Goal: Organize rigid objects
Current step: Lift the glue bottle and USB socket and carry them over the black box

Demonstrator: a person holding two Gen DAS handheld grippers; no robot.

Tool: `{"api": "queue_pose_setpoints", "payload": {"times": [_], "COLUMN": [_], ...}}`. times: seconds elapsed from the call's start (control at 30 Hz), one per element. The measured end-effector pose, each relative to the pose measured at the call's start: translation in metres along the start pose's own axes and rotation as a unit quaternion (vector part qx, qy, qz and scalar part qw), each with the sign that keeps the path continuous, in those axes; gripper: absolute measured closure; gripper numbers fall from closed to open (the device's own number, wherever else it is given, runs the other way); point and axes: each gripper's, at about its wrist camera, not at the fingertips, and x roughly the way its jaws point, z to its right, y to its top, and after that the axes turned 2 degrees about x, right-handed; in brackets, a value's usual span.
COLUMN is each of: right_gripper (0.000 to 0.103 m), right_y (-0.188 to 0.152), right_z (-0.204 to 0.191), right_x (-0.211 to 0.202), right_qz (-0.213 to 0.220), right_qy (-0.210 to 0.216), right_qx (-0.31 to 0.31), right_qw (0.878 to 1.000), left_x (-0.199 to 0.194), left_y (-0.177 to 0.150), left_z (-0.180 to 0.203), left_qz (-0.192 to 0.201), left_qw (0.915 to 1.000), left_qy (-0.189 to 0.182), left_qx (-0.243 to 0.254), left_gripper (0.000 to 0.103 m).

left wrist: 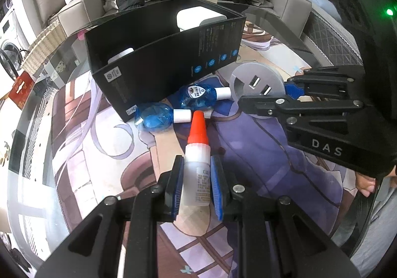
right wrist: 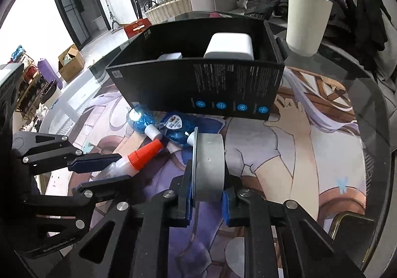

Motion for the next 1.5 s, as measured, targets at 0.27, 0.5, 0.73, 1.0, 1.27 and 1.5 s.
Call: {"api": "queue_pose_setpoints", "payload": {"times": [0.27,0.5,0.73,1.0,1.27,1.5], "right_gripper": [0.086,0.086,0.086,0.086,0.086,0.086], "right_y": [0.003,0.005,0.004,-0.003,-0.003,-0.002], "right_z": [-0.004,-0.013,-0.025,-0.037,-0.041,-0.042], "right_x": [-0.017,-0.043,-0.089,-0.132,-0.139,-0.139], "right_qz": [0.035,0.103,0.220,0.321,0.326,0.326], "right_qy": [-0.002,-0.025,-0.032,-0.041,-0.035,-0.033], "right_qx": [-0.009,-0.026,-0.037,-0.047,-0.050,-0.049], "right_qw": [0.999,0.994,0.974,0.945,0.944,0.944], "left_x": [-0.019,-0.049,-0.093,-0.126,-0.129,-0.130], "left_y": [0.005,0.010,0.009,0.000,-0.001,0.004], "left_z": [0.004,0.009,0.008,-0.008,-0.015,-0.009], "left_qz": [0.045,0.125,0.240,0.324,0.327,0.333], "left_qw": [0.9988,0.9914,0.9690,0.9434,0.9423,0.9402], "left_qy": [0.008,0.026,0.048,0.069,0.071,0.068], "left_qx": [0.016,0.030,0.036,0.004,-0.011,-0.013], "left_gripper": [0.084,0.084,0.084,0.084,0.084,0.084]}}
